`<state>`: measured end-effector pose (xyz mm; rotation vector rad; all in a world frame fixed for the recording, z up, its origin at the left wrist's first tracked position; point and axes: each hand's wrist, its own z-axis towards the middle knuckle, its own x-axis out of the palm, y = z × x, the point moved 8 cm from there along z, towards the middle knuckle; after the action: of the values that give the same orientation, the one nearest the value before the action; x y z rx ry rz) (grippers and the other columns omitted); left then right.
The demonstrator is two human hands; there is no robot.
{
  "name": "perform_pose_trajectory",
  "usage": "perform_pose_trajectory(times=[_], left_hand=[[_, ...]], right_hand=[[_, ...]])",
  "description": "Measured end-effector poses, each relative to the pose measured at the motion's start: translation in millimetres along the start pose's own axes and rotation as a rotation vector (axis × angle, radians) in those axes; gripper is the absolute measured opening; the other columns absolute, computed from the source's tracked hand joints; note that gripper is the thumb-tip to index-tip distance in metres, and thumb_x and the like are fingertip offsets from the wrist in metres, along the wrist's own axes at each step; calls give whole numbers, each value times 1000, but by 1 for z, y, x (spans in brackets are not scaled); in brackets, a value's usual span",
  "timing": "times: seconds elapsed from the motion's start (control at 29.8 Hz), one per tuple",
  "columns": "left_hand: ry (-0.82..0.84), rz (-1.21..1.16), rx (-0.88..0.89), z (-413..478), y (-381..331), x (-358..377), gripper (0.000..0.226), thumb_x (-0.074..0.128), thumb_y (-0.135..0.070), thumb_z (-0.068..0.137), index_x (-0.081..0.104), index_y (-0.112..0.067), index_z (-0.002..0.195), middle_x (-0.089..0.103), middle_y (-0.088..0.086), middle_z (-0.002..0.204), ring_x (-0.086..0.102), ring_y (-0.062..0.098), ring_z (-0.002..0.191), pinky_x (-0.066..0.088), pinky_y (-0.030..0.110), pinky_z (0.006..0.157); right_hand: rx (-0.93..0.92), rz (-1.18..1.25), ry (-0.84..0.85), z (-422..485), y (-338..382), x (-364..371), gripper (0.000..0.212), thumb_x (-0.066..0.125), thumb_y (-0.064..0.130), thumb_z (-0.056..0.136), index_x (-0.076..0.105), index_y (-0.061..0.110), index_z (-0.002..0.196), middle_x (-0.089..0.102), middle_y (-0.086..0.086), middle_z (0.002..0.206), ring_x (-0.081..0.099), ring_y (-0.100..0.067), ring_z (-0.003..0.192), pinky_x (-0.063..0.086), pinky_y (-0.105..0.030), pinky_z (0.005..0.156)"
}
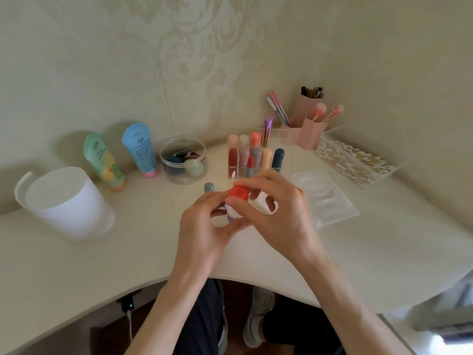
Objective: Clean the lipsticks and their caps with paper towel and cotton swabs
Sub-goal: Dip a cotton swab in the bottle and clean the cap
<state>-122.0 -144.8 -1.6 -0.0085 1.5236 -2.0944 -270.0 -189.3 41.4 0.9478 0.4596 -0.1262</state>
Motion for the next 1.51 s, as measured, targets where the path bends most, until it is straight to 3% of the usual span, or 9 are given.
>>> perform_pose_trajectory(times=[0.13, 0.4, 0.54, 0.77, 1.11, 1.27, 1.34, 1.44, 1.51], left_hand=[[17, 85, 75, 2, -18, 12, 42, 91, -16, 74, 76, -22, 113, 76, -11, 99, 73, 9, 90, 60, 33, 83], [184, 27, 166, 1, -49, 70, 61, 77, -53, 77, 73, -19, 128, 73, -11, 112, 70, 10, 100, 58, 21, 84], [168, -67, 89, -3, -41, 94, 23, 70, -25, 94, 77, -23, 116, 74, -17, 108, 71, 2, 98, 58, 20, 83], [257, -37, 109, 0, -55, 141, 27, 64, -4, 98, 77, -23, 114, 76, -13, 102, 74, 3, 90, 58, 18, 82], [347, -19, 136, 3, -66, 176, 25, 67, -7, 98, 77, -17, 118, 76, -13, 105, 74, 4, 89, 63, 31, 82], [334, -8, 126, 6, -64, 167, 25, 67, -8, 97, 77, -16, 119, 76, -13, 107, 74, 4, 89, 62, 27, 81], [333, -10, 118, 5, -62, 163, 26, 67, -7, 98, 76, -17, 119, 76, -12, 106, 74, 4, 89, 63, 27, 79], [323, -49, 38, 4, -53, 155, 25, 66, -5, 98, 76, -16, 118, 77, -10, 104, 75, 7, 86, 64, 33, 73], [305, -70, -27, 4, -46, 148, 26, 63, -2, 98, 77, -15, 116, 78, -10, 100, 77, 9, 81, 63, 36, 62]], right_hand=[[-18, -17, 18, -7, -1, -22, 47, 91, 35, 79, 74, 27, 122, 72, 15, 106, 66, -14, 101, 45, -16, 77], [87, 37, -153, -20, -28, -105, 41, 89, 27, 82, 75, 26, 121, 76, 14, 106, 71, -18, 98, 55, -29, 76], [198, 40, -340, -29, -64, -171, 42, 90, 21, 82, 76, 26, 120, 78, 10, 106, 73, -16, 96, 60, -31, 79], [364, -211, -565, -35, -141, -251, 44, 93, 25, 78, 77, 26, 119, 77, 6, 103, 71, -12, 87, 61, -37, 79], [274, -538, -636, -28, -151, -263, 33, 79, 32, 91, 61, 30, 117, 70, 16, 106, 67, -20, 78, 54, -41, 71], [272, -732, -693, -32, -142, -260, 35, 77, 37, 93, 62, 25, 123, 62, 6, 120, 61, -21, 104, 46, -32, 68], [184, -715, -755, -35, -124, -254, 35, 74, 35, 96, 64, 20, 126, 59, 2, 118, 60, -19, 100, 45, -29, 69], [-60, -495, -571, -31, -89, -211, 16, 72, 12, 95, 72, 13, 111, 64, 7, 94, 61, -14, 74, 46, -24, 65], [13, -265, -372, -31, -79, -171, 14, 72, 5, 92, 74, 16, 101, 69, 9, 81, 64, -14, 66, 48, -23, 62]])
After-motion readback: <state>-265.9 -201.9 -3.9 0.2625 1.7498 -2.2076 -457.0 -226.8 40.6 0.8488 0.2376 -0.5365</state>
